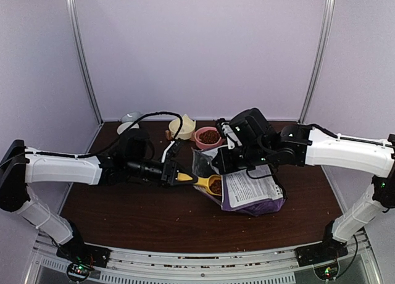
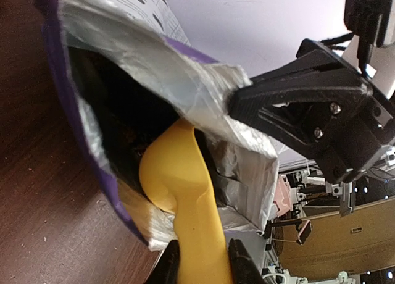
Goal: Serve the pet food
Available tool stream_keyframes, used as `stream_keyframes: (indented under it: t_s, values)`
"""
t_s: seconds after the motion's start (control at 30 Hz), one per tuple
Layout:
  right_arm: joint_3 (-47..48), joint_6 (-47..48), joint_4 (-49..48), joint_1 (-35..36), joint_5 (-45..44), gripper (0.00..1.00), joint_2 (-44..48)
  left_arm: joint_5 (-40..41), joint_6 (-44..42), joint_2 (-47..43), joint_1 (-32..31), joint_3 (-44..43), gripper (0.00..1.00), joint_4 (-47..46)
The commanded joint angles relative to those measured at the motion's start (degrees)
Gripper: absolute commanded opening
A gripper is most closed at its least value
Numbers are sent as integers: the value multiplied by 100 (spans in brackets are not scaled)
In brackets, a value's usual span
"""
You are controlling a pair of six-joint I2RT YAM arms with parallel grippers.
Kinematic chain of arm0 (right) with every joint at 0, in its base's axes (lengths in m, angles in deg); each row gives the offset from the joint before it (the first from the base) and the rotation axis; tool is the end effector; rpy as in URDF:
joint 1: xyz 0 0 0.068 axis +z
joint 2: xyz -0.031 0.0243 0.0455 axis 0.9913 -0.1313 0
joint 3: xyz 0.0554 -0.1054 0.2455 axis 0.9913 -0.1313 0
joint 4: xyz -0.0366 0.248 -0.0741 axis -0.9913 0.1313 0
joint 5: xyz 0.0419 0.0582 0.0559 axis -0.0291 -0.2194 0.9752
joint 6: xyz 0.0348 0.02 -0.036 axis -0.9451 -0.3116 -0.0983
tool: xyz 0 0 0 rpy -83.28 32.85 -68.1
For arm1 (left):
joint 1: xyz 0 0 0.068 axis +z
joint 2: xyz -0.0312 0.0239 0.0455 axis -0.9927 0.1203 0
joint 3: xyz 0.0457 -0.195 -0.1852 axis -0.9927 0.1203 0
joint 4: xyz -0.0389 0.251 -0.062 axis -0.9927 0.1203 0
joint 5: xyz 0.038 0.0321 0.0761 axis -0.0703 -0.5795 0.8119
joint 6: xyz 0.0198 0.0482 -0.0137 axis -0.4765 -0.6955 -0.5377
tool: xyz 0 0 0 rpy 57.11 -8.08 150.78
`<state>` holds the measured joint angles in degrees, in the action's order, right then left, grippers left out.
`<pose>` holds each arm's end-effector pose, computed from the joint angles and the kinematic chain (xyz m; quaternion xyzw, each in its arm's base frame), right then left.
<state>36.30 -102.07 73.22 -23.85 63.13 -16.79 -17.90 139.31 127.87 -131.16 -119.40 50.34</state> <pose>0.1734 0.2838 0.3155 -0.1951 0.8885 0.2964 0.2908 0.1930 -0.2498 0.2388 0.1422 0.7926 -0.5859 0.0918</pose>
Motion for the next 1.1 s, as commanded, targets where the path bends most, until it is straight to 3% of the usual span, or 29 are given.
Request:
stream_keyframes:
  t_s: [0.0,0.47,1.07]
  values:
    - [-100,-121,119,-14,-674,0,451,175,455,-399,126,254,0,-1087]
    - [-463,-478,-86,-36,-1155,0,1168,232,1952,-578,280,969,0,-2597]
    - [-724,-907,-167,-156,-1348,0,1630,-159,2113,-989,371,1260,0,-2958]
